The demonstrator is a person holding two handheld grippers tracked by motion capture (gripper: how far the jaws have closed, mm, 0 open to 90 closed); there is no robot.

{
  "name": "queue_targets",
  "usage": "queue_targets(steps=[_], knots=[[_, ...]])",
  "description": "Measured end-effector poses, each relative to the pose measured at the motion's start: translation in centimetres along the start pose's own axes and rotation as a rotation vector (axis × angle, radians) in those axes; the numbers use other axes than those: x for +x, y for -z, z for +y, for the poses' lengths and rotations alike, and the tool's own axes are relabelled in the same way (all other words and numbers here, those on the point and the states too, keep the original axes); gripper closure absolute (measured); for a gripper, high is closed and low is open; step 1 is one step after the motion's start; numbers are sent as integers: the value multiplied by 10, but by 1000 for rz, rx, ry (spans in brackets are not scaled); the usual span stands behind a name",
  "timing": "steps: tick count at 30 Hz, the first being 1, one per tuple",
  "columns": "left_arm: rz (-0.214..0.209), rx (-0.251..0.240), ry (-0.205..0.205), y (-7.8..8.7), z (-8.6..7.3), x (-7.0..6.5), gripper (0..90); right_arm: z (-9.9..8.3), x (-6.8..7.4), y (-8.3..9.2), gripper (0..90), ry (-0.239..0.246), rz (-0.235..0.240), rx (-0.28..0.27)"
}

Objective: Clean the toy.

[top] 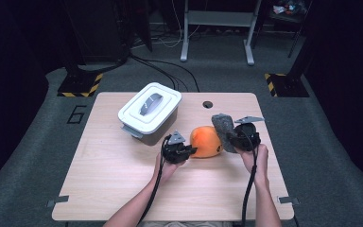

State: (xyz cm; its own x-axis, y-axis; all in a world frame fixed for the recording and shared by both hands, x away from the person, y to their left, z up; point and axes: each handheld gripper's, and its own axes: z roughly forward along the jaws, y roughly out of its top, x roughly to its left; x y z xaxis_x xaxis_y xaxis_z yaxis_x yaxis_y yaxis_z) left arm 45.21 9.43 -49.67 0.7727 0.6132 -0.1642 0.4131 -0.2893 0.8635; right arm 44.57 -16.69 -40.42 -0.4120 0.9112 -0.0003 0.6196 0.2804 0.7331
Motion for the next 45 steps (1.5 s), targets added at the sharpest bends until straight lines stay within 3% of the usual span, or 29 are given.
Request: queue_targets(steps=[8, 11, 15, 20, 23, 26, 30, 34, 37, 41, 45], knots=[[1, 1, -13, -1, 0, -2, 796, 14, 18, 10, 744, 56, 2, -103], [-4, 5, -15, -1, 1, -3, 796, 19, 24, 5, 744, 64, 8, -70], [-1, 3, -11, -1, 0, -2, 791, 18, 26, -20, 748, 71, -9, 28], [1, 4, -12, -2, 0, -1, 754, 12, 24, -31, 760, 59, -12, 60], [11, 7, -23, -2, 0, -3, 689, 9, 20, -35, 763, 62, -12, 58], [19, 9, -9, -3, 0, -2, 571, 6, 18, -37, 764, 46, -11, 66], [28, 27, 25, -3, -5, 0, 438, 4, 15, -38, 764, 43, -17, 66], [24, 53, 61, -6, -16, 2, 394, 1, 12, -38, 765, 23, -21, 69], [12, 54, 97, -9, -22, 2, 447, -2, 7, -38, 765, 19, -27, 67], [8, 52, 80, -10, -23, -2, 554, -4, 4, -38, 765, 10, -38, 67], [15, 41, 62, -13, -21, -6, 607, -7, 2, -38, 765, -5, -38, 68]])
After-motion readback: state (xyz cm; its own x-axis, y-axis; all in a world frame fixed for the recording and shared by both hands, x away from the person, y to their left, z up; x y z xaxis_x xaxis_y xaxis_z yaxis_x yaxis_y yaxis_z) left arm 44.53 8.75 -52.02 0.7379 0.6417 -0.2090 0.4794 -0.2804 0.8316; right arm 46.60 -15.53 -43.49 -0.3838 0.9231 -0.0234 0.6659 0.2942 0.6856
